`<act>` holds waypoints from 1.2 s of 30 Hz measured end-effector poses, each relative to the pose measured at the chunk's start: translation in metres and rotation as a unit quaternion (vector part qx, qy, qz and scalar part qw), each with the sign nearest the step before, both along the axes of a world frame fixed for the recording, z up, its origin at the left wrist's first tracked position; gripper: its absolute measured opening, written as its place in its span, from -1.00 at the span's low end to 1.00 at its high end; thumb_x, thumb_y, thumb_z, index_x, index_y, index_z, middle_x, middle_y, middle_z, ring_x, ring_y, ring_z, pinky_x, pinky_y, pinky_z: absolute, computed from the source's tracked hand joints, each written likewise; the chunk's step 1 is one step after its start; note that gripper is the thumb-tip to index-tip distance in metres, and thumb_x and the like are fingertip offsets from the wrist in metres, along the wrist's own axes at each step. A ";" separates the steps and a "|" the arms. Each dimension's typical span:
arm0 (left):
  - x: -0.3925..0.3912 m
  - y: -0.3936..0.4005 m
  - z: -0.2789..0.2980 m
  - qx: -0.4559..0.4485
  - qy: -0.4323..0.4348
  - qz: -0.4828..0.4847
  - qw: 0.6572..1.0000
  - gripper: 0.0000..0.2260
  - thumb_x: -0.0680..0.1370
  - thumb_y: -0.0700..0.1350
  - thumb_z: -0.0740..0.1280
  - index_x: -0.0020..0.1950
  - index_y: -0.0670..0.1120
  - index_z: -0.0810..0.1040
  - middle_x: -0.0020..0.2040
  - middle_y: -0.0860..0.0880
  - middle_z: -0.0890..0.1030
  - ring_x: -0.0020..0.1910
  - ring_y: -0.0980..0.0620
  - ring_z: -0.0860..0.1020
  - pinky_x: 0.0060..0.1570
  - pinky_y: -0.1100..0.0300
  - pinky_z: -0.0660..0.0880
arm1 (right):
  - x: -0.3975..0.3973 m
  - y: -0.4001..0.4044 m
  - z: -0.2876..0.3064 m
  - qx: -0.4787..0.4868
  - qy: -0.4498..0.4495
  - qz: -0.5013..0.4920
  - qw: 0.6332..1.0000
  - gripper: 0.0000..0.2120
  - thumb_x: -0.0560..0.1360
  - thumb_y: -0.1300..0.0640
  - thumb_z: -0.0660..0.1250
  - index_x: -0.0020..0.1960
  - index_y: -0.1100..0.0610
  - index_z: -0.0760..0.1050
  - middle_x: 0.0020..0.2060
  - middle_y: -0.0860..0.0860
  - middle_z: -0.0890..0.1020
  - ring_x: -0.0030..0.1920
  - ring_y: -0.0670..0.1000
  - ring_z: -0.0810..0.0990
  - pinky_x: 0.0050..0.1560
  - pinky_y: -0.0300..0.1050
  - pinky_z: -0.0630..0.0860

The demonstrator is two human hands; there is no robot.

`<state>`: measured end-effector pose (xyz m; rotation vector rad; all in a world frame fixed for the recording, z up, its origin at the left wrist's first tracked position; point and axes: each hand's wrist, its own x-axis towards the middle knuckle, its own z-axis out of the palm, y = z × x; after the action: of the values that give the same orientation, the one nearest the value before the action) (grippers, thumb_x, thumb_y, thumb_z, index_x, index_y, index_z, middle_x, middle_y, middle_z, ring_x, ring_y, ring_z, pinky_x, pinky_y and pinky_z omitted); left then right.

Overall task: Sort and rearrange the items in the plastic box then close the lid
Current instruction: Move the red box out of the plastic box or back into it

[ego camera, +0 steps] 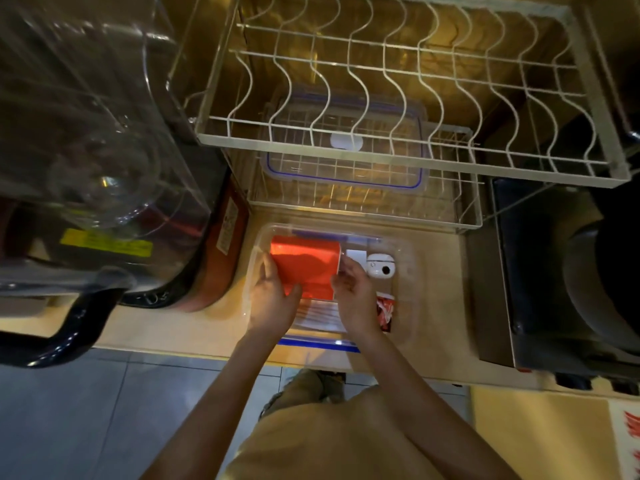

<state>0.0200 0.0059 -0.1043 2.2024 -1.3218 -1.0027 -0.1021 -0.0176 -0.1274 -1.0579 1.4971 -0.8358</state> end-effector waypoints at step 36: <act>0.004 0.006 -0.032 -0.024 -0.102 -0.071 0.992 -0.43 0.51 -0.35 0.17 0.48 -0.01 0.14 0.55 -0.17 0.00 0.51 -0.20 0.08 0.43 -0.12 0.25 | -0.016 0.001 -0.009 0.030 0.366 0.359 0.858 -0.72 0.50 0.35 0.18 0.17 0.28 0.51 0.22 0.19 0.50 0.21 0.13 0.47 0.26 -0.08 0.40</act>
<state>0.0236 0.0116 -0.1366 2.2477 -1.5954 -0.8008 -0.1179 -0.0170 -0.1362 -1.8456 1.5046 0.1853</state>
